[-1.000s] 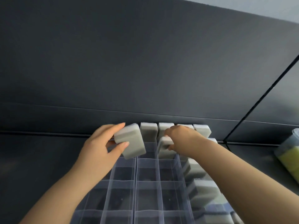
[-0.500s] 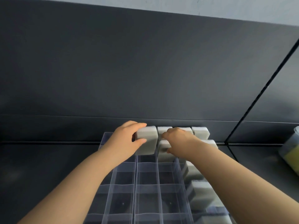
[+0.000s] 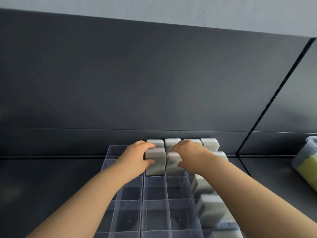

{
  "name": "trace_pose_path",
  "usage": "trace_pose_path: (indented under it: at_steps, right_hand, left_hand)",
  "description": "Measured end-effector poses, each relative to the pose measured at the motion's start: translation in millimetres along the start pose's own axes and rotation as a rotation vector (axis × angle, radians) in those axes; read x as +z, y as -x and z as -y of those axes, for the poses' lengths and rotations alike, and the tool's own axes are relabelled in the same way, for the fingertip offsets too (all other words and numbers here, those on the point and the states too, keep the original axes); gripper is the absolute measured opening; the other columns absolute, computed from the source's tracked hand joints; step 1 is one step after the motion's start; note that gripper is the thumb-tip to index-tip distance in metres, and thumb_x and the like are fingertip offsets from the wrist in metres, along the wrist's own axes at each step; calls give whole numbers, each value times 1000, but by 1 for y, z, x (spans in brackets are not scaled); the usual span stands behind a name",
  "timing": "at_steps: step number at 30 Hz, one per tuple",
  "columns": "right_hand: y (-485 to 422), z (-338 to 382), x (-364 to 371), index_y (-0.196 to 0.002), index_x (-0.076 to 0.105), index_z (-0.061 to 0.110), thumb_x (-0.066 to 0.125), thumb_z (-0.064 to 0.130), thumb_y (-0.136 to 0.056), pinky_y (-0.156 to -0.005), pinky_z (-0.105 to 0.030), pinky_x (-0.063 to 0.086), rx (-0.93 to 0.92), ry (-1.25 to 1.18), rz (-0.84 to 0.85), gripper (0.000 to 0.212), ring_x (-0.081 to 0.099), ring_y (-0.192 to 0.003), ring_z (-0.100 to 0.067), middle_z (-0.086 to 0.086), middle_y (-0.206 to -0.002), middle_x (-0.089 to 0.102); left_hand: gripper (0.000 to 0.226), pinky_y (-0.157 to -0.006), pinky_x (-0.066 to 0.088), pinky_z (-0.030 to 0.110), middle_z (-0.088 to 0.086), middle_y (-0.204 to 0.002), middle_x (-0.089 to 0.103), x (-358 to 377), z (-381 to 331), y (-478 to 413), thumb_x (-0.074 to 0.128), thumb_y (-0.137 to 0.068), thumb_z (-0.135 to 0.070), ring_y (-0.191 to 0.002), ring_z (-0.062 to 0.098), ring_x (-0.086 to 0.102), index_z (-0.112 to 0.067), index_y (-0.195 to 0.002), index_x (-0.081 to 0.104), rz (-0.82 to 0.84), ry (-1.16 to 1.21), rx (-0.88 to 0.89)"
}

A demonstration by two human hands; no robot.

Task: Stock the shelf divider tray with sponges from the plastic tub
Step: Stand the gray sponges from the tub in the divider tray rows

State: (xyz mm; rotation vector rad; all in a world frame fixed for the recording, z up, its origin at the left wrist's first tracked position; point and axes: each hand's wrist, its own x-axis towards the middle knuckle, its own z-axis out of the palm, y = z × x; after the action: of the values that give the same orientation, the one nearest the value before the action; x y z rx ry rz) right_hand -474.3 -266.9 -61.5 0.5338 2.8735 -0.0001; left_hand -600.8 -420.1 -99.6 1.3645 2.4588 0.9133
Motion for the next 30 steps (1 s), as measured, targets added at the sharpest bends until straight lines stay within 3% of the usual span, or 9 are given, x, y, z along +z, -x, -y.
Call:
trace_pose_path:
  at_steps: [6,11,16,19,21,25,30]
  right_hand:
    - [-1,-4,-3,-126,49,17,61,18,-83,-88,-38,47,34,-70,-11,45,48,-114,-25,-3,-128,48]
    - [2,-26,-15,-134,44,27,64,25,-83,-95,-26,38,94,-213,-102,55,45,-123,-19,4,-137,45]
    - [5,-37,-19,-127,51,28,63,22,-82,-97,-41,44,129,-284,-123,47,51,-116,-19,2,-130,51]
    - [3,-33,-15,-129,50,25,63,19,-84,-96,-26,40,93,-297,-126,47,49,-118,-17,4,-132,50]
    - [1,-26,-11,-131,48,26,62,20,-85,-92,-22,37,77,-285,-108,49,48,-120,-16,7,-135,47]
    - [-6,-8,-4,-130,48,21,61,23,-86,-95,-36,43,25,-163,-32,46,47,-119,-23,-2,-135,45]
    - [-12,10,1,-124,50,20,59,19,-84,-80,-33,43,-35,-7,-21,41,48,-115,-27,-4,-125,51]
  left_hand:
    - [50,-86,34,15,-13,-127,47,13,10,0,66,-84,-28,-100,2,44,-26,-131,49,83,-56,-19]
    - [51,-90,33,16,-9,-133,44,16,10,-3,63,-86,-27,-113,10,47,-23,-134,47,92,-72,-16]
    - [50,-94,37,21,-6,-128,48,10,7,-10,66,-84,-24,-111,13,49,-20,-132,51,48,-78,18]
    - [51,-93,35,20,-6,-129,48,12,8,-11,67,-84,-25,-114,14,48,-20,-132,50,71,-108,12]
    - [51,-92,32,17,-6,-130,47,15,9,-10,66,-84,-26,-116,14,47,-21,-133,50,96,-137,3]
    - [52,-89,31,16,-6,-130,47,18,8,-10,66,-84,-26,-116,14,47,-21,-133,49,92,-160,0]
    - [52,-92,34,19,-5,-130,47,18,6,-10,65,-85,-26,-116,15,47,-20,-134,48,101,-186,-7]
